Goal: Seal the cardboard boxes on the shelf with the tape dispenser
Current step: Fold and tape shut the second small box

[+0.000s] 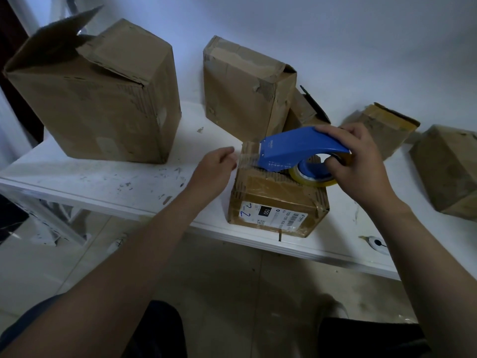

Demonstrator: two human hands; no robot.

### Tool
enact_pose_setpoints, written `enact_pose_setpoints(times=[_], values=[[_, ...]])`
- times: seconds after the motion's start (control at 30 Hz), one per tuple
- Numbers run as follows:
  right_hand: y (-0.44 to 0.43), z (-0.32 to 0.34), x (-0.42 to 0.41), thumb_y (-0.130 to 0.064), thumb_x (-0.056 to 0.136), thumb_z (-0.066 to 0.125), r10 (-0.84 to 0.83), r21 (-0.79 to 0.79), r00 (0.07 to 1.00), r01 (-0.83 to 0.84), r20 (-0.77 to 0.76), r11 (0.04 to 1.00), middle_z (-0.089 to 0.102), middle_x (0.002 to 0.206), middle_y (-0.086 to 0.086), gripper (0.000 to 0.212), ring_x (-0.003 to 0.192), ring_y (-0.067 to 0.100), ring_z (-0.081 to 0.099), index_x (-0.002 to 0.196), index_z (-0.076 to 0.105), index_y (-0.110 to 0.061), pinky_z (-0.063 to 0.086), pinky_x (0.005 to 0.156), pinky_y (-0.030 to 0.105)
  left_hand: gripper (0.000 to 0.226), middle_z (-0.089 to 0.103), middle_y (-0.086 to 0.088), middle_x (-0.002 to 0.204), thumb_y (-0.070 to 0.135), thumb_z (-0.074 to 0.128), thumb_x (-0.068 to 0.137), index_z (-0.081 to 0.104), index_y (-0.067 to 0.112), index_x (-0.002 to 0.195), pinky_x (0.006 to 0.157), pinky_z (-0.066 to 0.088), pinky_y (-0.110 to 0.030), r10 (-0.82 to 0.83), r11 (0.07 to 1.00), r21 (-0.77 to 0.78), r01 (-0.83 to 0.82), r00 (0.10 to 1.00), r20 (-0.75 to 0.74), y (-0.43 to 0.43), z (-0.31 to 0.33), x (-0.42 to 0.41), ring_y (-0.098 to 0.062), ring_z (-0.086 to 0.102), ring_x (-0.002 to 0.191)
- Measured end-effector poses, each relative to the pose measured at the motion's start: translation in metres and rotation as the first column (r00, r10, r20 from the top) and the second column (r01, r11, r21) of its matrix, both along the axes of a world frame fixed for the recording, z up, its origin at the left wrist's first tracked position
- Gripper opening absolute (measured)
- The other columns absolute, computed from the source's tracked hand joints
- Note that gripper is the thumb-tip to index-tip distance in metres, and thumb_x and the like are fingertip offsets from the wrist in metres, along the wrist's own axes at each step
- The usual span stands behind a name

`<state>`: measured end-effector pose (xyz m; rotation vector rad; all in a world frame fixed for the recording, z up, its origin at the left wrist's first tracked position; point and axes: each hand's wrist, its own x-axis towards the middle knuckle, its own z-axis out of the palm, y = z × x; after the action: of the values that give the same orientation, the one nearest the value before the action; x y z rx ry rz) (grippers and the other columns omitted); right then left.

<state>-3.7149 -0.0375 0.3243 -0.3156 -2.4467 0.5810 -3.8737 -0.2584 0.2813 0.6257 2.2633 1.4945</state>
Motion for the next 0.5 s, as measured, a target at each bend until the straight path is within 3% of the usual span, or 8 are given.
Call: enact_pose_setpoints(times=[0.07,0.17,0.2,0.27,0.33,0.37,0.43,0.5], values=[[0.001,0.000,0.000,0.007,0.083,0.065,-0.004,-0.007,1.000,0.004,0.002,1.000,0.043,0.121,-0.002,0.066,0.110,0.002,0.038,0.138,0.058,-0.029,0.031,0.088,-0.003,0.031,0.069,0.000,0.106,0.037,0.037,0.107,0.063,0.022,0.117,0.091,0.053,-0.040,-0.110,0.994,-0.017,0.112,0.992,0.066,0.002,0.001,0.019,-0.016,0.065,0.102],[0.002,-0.001,0.000,0.007,0.084,0.064,0.005,-0.024,1.000,-0.005,-0.004,1.000,0.044,0.121,-0.001,0.066,0.109,0.004,0.039,0.138,0.058,-0.030,0.032,0.087,-0.001,0.034,0.067,0.005,0.111,0.045,0.033,0.107,0.055,0.027,0.125,0.095,0.052,-0.043,-0.185,0.980,-0.042,0.192,0.974,0.134,0.003,-0.004,0.030,-0.015,0.064,0.104],[0.002,-0.001,0.000,0.007,0.084,0.064,0.008,-0.029,1.000,-0.009,-0.005,1.000,0.044,0.121,-0.001,0.066,0.109,0.004,0.039,0.138,0.058,-0.030,0.033,0.087,-0.001,0.034,0.065,0.007,0.115,0.047,0.032,0.107,0.050,0.029,0.130,0.096,0.052,-0.042,-0.210,0.974,-0.062,0.218,0.971,0.116,0.002,-0.005,0.030,-0.014,0.063,0.107],[0.003,-0.001,0.000,0.007,0.084,0.064,0.013,-0.031,1.000,-0.013,-0.005,0.999,0.043,0.121,-0.002,0.066,0.110,0.003,0.039,0.138,0.058,-0.030,0.034,0.088,0.000,0.039,0.058,0.012,0.122,0.044,0.034,0.107,0.035,0.029,0.143,0.088,0.053,-0.027,-0.264,0.957,-0.112,0.266,0.964,0.031,0.000,-0.006,0.027,-0.002,0.060,0.108],[0.005,-0.002,0.000,0.007,0.084,0.064,0.016,-0.027,1.000,-0.016,-0.003,1.000,0.043,0.122,-0.002,0.067,0.111,0.003,0.038,0.138,0.057,-0.032,0.033,0.089,-0.001,0.058,0.043,0.010,0.143,0.039,0.038,0.107,0.012,0.022,0.157,0.089,0.048,-0.015,-0.328,0.940,-0.140,0.311,0.937,-0.119,-0.001,-0.008,0.025,0.011,0.049,0.120],[0.005,-0.002,0.001,0.007,0.084,0.065,0.015,-0.029,1.000,-0.015,-0.001,0.999,0.042,0.124,-0.001,0.067,0.112,0.002,0.037,0.138,0.057,-0.033,0.033,0.090,-0.001,0.066,0.026,0.009,0.159,0.039,0.038,0.107,0.000,0.024,0.159,0.099,0.045,-0.020,-0.359,0.929,-0.171,0.328,0.911,-0.205,-0.001,-0.010,0.023,0.007,0.038,0.135],[0.006,-0.003,0.002,0.006,0.083,0.066,0.015,-0.037,1.000,-0.015,-0.004,0.999,0.043,0.130,0.002,0.069,0.117,0.003,0.037,0.139,0.056,-0.033,0.033,0.092,-0.001,0.069,-0.004,0.014,0.167,0.043,0.035,0.106,-0.008,0.032,0.159,0.114,0.035,-0.037,-0.420,0.900,-0.266,0.345,0.849,-0.321,0.000,-0.010,0.021,-0.009,0.017,0.151],[0.007,-0.005,0.004,0.007,0.083,0.067,0.038,-0.047,0.999,-0.038,-0.006,0.998,0.045,0.134,0.003,0.070,0.121,0.005,0.040,0.141,0.054,-0.032,0.035,0.098,0.004,0.066,-0.008,0.016,0.167,0.046,0.032,0.106,-0.007,0.036,0.158,0.119,0.030,-0.046,-0.444,0.884,-0.325,0.337,0.823,-0.355,0.001,-0.013,0.016,-0.013,0.010,0.153]])
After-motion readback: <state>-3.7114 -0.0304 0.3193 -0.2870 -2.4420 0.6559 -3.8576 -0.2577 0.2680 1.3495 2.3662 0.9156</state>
